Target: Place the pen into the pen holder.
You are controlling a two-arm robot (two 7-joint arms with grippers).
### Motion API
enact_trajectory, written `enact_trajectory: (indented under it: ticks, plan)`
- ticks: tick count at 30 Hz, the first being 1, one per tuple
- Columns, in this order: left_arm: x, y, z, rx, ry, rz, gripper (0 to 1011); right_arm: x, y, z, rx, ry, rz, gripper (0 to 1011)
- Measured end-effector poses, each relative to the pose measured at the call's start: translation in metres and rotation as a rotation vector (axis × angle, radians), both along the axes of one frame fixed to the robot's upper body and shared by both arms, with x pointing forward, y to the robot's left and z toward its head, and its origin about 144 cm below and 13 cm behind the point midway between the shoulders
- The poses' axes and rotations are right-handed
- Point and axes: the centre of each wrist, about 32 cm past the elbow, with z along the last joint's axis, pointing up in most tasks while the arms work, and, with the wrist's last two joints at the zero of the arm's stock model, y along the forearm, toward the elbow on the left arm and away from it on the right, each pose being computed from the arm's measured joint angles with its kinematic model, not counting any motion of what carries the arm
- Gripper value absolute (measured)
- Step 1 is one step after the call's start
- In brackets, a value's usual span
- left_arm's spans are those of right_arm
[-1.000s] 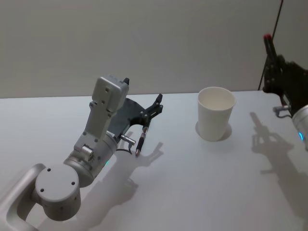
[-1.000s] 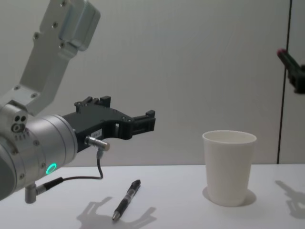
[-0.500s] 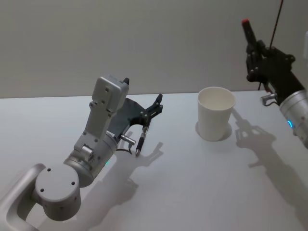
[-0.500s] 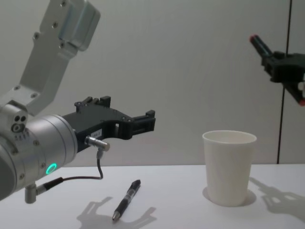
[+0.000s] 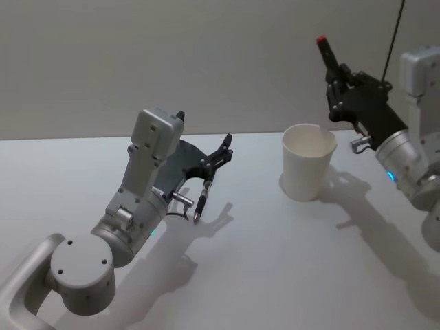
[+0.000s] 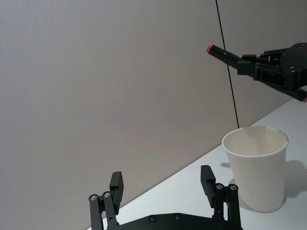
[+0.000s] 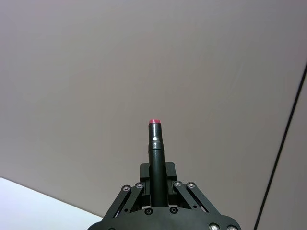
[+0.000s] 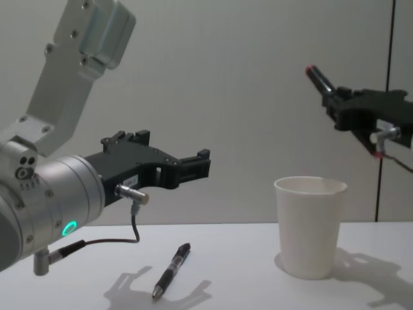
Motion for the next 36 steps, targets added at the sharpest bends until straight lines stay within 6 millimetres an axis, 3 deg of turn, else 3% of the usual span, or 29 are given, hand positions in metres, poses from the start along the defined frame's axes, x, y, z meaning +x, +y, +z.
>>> enact_trajectory:
  ticks: [16,36]
  plan:
    - [0.000,0.000,0.000,0.000,0.000,0.000,1001,0.025,0.015,-0.018,-0.036,-0.030,0.073,171]
    - [0.000,0.000,0.000,0.000,0.000,0.000,1001,0.037,0.029,-0.035,-0.037,-0.027,0.127,172]
